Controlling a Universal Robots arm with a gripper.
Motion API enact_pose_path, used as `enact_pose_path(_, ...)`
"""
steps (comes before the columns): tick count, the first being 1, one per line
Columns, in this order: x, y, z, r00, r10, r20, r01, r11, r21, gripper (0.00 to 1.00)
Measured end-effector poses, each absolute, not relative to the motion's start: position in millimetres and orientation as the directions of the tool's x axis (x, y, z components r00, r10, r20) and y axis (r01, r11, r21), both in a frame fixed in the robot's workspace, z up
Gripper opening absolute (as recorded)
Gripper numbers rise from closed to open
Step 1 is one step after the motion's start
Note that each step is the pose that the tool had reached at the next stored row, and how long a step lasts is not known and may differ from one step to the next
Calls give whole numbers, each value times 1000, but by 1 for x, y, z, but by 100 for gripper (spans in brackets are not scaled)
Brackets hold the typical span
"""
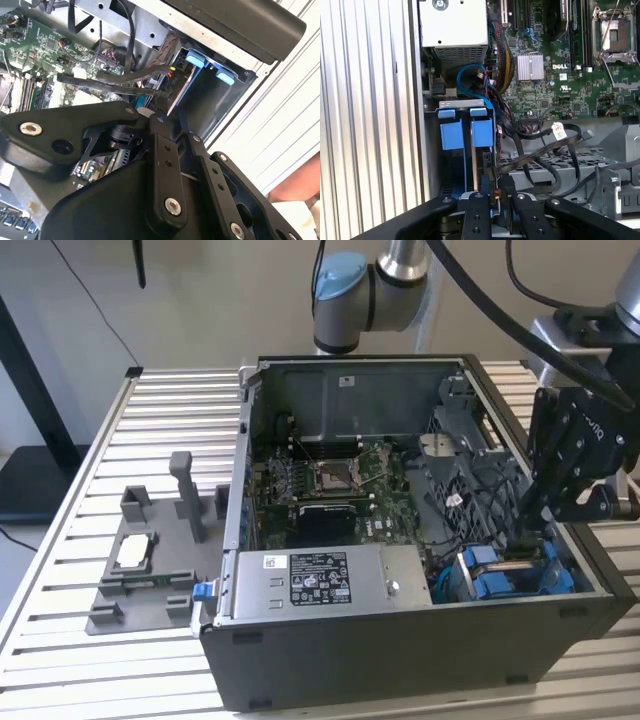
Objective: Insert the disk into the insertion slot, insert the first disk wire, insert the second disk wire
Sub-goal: 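Insert the second disk wire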
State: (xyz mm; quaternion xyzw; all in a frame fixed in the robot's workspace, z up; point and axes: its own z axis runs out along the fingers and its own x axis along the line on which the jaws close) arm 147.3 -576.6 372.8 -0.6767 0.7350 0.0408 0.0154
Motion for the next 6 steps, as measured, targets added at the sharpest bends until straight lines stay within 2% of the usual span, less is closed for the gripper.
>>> enact_pose_path(6, 147, -577, 373, -84, -993, -78, -996, 81, 39, 24)
